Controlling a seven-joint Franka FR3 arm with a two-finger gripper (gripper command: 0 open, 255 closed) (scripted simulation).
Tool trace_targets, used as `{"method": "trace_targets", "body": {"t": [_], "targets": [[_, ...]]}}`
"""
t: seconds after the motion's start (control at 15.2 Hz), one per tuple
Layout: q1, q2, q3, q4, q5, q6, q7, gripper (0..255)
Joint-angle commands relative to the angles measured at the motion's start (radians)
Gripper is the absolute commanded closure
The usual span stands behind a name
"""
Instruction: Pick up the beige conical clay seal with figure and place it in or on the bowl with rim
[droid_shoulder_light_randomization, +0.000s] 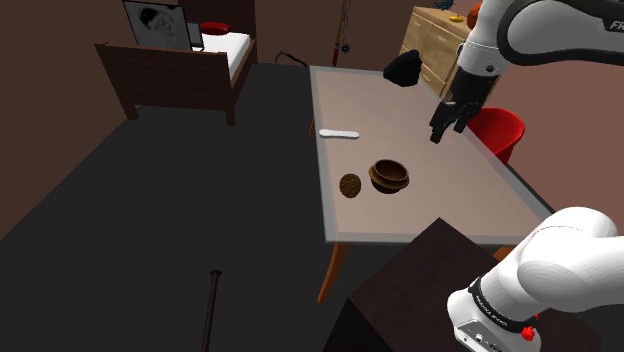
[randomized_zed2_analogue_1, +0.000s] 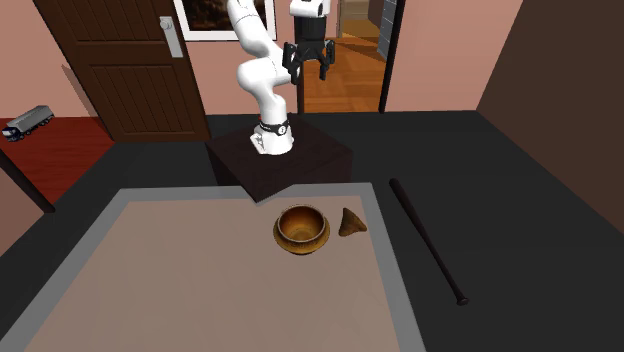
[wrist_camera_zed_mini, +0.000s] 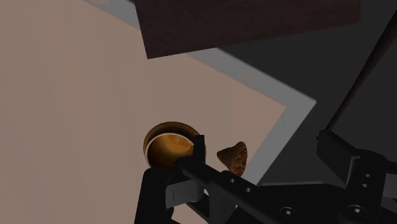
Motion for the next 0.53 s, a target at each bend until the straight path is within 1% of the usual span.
{"method": "trace_targets", "body": {"t": [0.0, 0.46], "targets": [[0.0, 0.0, 0.0, 0.0, 0.0, 0.0, 0.0, 0], [-0.002, 0.173, -0.028, -0.079, 0.02, 0.265, 0.029, 0]]}}
